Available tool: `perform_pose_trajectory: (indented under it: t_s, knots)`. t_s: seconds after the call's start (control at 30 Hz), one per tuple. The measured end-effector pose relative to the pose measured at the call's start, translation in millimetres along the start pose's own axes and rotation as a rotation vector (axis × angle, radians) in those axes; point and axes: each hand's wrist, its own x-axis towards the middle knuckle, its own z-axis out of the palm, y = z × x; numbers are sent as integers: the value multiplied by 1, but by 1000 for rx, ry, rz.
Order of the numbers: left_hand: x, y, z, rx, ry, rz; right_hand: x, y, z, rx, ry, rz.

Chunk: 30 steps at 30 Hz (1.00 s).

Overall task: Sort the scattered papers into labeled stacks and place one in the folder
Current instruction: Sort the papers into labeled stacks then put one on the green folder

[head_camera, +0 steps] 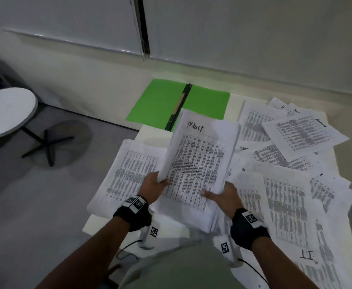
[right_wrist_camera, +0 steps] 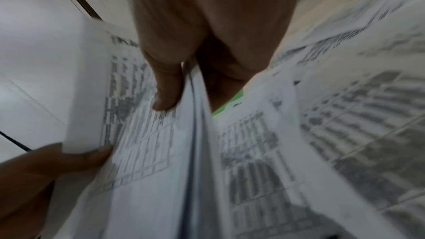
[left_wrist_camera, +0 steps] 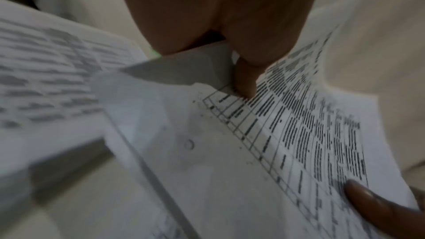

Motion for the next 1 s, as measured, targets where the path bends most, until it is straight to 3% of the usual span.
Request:
perform_pose_trajectory:
  t_s: [0.27, 0.43, 0.77, 0.83, 1.0]
  knots:
    - [5, -63, -115, 122, 124, -162, 26, -26, 130, 0, -292, 132]
    - [17, -94, -160, 246, 175, -185, 36, -43, 190, -183, -336, 272]
    - [47, -145, -167, 460, 104, -270, 38, -36, 236, -593, -225, 480]
    - [51, -149, -165, 394, 137, -327, 37, -33, 241, -597, -163, 504]
    - [57, -145, -148, 232, 48, -449, 39, -35, 250, -528, -177, 509]
